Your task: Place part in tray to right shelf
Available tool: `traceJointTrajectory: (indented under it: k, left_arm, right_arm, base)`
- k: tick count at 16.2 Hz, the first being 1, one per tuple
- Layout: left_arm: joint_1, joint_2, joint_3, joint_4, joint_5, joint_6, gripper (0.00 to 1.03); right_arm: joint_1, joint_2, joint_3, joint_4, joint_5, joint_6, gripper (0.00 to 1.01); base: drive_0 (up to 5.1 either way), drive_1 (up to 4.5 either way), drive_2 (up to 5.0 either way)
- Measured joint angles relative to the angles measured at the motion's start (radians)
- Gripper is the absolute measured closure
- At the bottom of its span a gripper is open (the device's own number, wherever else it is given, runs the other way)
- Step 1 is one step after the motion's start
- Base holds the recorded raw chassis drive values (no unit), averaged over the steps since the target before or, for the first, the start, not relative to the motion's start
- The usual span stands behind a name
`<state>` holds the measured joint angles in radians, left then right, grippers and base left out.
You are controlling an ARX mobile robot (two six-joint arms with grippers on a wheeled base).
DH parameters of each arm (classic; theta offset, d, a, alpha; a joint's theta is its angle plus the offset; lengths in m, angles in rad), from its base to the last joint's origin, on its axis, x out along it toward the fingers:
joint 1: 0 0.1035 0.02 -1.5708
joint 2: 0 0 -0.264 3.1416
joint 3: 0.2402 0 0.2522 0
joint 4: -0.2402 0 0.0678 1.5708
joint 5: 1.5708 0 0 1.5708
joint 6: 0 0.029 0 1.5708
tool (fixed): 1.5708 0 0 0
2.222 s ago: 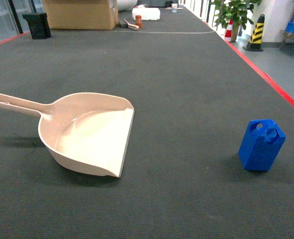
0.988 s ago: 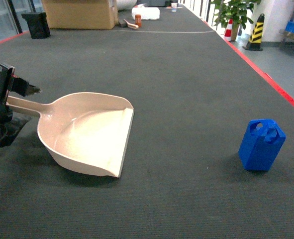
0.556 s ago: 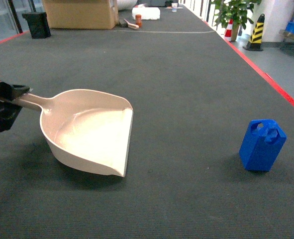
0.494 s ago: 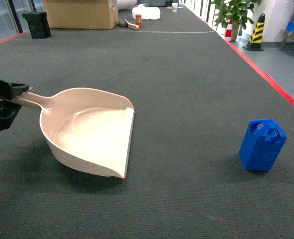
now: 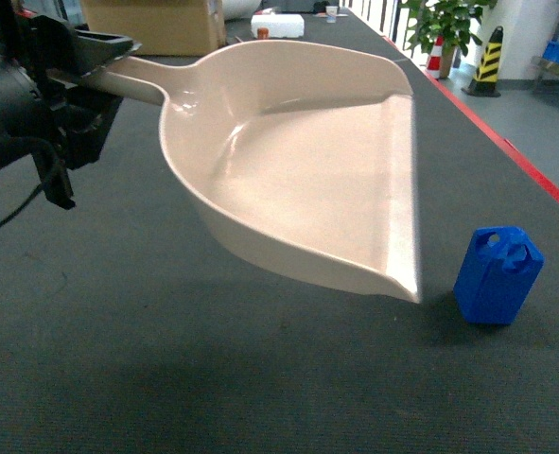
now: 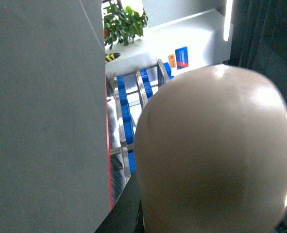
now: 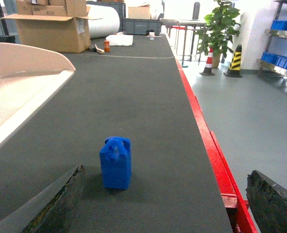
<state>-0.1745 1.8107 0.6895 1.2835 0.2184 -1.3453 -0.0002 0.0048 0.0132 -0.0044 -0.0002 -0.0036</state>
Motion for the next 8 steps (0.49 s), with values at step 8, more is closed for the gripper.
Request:
traceJointTrajectory:
  k: [8]
  left_arm:
    - [-0.127, 0.001, -0.027, -0.004, -0.009, -0.083, 0.84]
  right_arm:
    - [0.000, 0.000, 0.000, 0.000, 0.000, 0.000, 0.03]
  base:
    - [0.0, 0.00, 0.0]
